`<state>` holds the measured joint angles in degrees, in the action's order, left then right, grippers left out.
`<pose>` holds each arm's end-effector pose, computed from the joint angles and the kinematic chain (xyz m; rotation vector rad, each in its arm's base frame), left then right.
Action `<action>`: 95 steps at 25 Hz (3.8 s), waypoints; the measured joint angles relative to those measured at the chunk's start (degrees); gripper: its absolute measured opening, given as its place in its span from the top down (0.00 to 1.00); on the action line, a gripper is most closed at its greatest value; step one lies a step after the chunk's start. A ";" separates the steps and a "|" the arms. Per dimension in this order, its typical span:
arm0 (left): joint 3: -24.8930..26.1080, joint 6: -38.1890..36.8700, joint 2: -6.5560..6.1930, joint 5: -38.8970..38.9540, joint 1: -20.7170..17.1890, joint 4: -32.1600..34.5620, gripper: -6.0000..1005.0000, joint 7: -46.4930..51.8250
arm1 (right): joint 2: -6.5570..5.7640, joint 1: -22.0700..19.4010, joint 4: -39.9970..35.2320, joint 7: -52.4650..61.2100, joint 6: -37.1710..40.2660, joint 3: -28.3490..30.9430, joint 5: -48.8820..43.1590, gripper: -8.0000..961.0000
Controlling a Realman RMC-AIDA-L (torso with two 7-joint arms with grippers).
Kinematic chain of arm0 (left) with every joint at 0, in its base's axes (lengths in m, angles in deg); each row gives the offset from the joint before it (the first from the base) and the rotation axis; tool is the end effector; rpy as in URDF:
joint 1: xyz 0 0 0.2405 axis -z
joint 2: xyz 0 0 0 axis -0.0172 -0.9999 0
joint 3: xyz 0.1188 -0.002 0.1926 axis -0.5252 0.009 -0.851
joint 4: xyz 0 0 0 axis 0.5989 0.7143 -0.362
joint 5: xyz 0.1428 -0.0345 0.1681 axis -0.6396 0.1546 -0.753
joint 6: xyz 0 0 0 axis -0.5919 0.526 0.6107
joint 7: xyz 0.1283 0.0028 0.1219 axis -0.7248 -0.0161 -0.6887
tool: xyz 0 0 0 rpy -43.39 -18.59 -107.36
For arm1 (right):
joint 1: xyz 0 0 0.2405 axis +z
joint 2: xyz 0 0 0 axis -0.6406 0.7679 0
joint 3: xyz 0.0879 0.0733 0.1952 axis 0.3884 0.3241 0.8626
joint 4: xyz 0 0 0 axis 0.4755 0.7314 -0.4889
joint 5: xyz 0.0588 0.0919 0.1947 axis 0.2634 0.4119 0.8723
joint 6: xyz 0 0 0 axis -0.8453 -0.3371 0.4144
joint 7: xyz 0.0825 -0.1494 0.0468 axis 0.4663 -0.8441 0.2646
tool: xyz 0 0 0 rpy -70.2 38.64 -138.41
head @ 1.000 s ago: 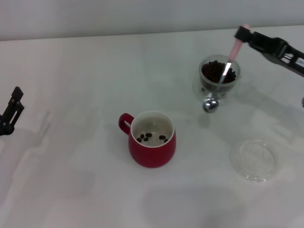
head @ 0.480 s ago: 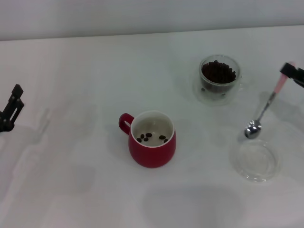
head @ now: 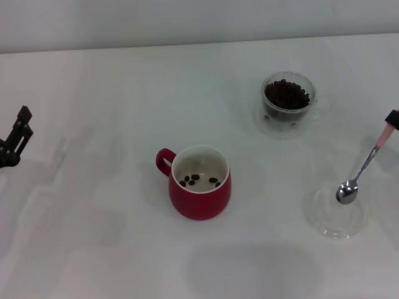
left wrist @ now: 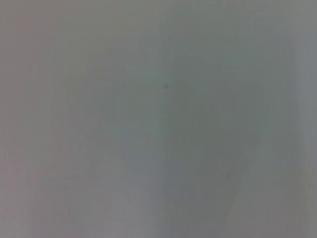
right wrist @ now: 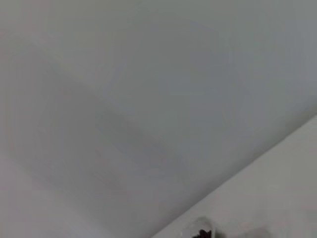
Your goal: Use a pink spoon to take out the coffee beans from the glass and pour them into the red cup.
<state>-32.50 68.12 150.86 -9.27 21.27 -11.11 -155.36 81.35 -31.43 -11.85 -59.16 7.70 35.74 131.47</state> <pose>-0.3135 0.3130 -0.0168 -1.8205 -0.4458 -0.7659 0.3738 0.2640 0.0557 -1.6991 1.5175 1.1708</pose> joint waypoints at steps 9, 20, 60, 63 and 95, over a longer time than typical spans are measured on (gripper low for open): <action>0.00 -0.06 -0.06 0.67 0.36 0.17 0.35 0.00 | 1.41 0.34 0.60 -2.30 2.86 -0.59 -1.77 0.75; 0.00 -0.12 -0.09 1.63 0.33 0.32 0.35 0.00 | 1.65 0.32 0.57 -3.33 3.03 -0.61 -3.87 0.75; 0.00 -0.75 -0.09 1.74 0.42 0.94 0.35 0.00 | 1.10 1.53 2.97 -0.58 4.27 -0.33 -7.43 0.74; 0.00 -0.75 -0.09 1.73 0.40 0.94 0.35 0.00 | 0.88 1.53 2.92 -0.57 4.20 -0.06 -7.15 0.73; 0.00 0.70 0.00 16.65 -0.40 1.89 0.35 -0.04 | 2.67 5.25 7.04 -50.50 12.68 49.54 -0.87 0.73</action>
<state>-32.50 68.83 150.86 7.38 20.87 -9.22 -155.40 84.02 -26.18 -4.81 -109.66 20.38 85.28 130.60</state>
